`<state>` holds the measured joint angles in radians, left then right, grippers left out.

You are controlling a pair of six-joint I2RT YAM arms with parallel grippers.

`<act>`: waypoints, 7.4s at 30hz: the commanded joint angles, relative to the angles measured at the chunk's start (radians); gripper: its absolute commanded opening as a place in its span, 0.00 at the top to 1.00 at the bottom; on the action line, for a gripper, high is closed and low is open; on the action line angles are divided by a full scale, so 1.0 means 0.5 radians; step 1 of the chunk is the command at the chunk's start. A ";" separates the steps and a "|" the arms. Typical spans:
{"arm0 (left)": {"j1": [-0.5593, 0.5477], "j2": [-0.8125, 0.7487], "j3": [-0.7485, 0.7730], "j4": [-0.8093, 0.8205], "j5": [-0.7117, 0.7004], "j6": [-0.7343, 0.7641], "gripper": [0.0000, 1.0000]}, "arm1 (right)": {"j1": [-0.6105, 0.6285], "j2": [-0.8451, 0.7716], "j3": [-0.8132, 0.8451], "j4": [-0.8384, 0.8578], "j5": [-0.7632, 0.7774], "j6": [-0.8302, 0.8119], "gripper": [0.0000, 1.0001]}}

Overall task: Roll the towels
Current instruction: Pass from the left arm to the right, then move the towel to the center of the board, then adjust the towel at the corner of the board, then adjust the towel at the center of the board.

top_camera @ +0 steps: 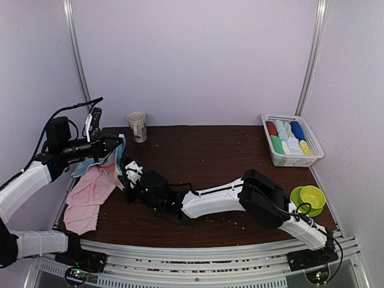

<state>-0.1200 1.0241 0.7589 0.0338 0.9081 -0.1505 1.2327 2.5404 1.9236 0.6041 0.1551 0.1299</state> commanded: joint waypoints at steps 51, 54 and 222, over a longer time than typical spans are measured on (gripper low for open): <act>0.008 1.175 -0.121 -0.063 -2.459 1.164 0.28 | -0.438 -1.798 -1.279 -0.612 1.177 0.213 1.00; 0.131 1.333 0.102 -0.119 -2.473 1.085 0.25 | -0.439 -1.927 -1.401 -0.683 1.148 0.256 1.00; -0.940 0.681 0.355 -0.217 -1.848 1.534 1.00 | -1.114 -2.150 -2.157 -1.588 0.025 0.687 0.22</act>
<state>-0.5953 1.4303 0.8745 -0.1024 -0.0837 0.5709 0.6865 1.4281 0.7727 -0.2314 0.1390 0.4419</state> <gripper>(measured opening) 0.013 0.772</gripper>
